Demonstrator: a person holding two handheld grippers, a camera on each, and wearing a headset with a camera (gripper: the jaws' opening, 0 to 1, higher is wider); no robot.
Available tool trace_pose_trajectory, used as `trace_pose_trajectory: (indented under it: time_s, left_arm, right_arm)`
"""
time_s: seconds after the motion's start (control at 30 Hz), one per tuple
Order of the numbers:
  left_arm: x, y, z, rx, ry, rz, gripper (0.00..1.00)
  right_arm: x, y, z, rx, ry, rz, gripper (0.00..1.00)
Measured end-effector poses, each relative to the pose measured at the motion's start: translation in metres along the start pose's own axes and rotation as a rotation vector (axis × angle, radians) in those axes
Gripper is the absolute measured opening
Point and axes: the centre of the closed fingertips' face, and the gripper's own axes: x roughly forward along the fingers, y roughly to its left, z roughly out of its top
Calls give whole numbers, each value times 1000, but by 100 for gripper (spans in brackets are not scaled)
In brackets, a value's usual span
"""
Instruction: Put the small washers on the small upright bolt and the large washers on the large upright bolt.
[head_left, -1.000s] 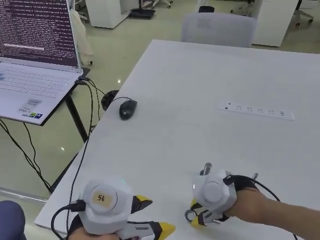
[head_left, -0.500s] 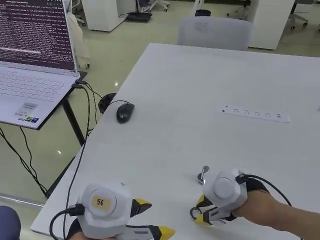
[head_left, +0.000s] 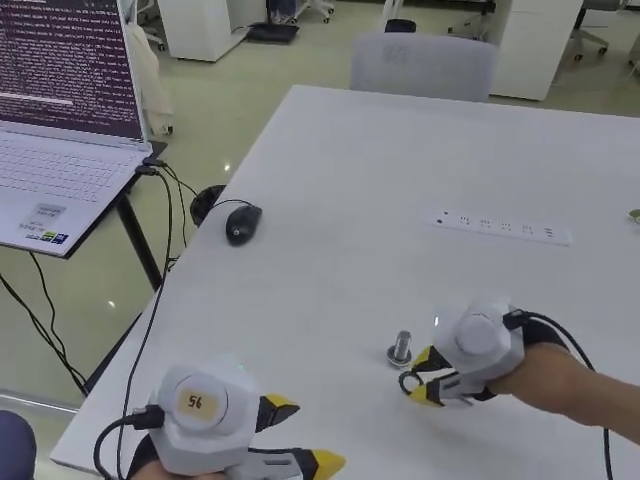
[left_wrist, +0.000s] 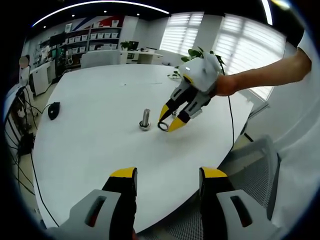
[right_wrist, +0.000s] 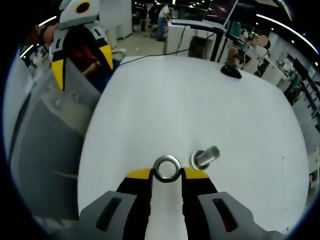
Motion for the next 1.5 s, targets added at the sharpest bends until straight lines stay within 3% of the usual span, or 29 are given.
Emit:
trace_pose_trajectory:
  time_s: [0.27, 0.53, 0.9, 1.5]
  left_arm:
    - [1, 6, 6, -6, -18, 20, 50]
    - [9, 9, 20, -8, -52, 31, 52]
    - [17, 4, 33, -4, -78, 23, 55]
    - [13, 4, 24, -15, -60, 22, 54]
  right_arm:
    - [-16, -31, 11, 33, -27, -56, 22]
    - [-16, -53, 23, 65, -33, -78, 23]
    - [-2, -56, 26, 71, 4, -42, 23]
    - [11, -56, 19, 75, 52, -12, 23]
